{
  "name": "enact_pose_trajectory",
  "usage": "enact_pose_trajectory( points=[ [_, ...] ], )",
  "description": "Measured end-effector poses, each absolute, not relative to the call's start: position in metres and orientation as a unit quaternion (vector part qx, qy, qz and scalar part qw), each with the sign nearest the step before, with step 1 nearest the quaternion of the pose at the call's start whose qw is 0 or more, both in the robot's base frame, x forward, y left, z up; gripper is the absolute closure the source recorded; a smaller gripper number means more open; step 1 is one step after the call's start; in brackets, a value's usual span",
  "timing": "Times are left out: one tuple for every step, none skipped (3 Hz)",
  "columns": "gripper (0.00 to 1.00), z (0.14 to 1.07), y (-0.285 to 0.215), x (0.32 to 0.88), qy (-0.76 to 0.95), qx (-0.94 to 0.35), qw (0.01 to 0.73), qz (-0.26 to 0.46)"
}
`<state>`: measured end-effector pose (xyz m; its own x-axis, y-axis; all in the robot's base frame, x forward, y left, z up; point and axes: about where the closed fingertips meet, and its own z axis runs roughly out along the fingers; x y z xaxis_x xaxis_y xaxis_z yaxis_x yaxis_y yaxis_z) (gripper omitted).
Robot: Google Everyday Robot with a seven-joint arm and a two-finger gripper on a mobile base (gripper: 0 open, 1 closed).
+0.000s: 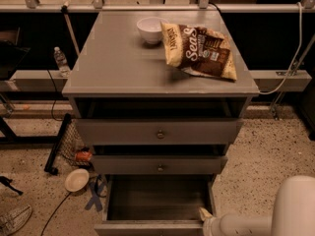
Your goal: Open bottom drawer
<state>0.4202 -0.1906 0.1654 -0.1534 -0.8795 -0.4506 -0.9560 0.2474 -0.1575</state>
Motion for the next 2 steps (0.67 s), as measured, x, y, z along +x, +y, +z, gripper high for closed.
enact_pose_trajectory(
  points=[
    [0.0, 0.176, -0.189, 0.425, 0.748, -0.612, 0.241, 0.084],
    [0.0, 0.197, -0.19, 0.435, 0.743, -0.615, 0.255, 0.074]
  ],
)
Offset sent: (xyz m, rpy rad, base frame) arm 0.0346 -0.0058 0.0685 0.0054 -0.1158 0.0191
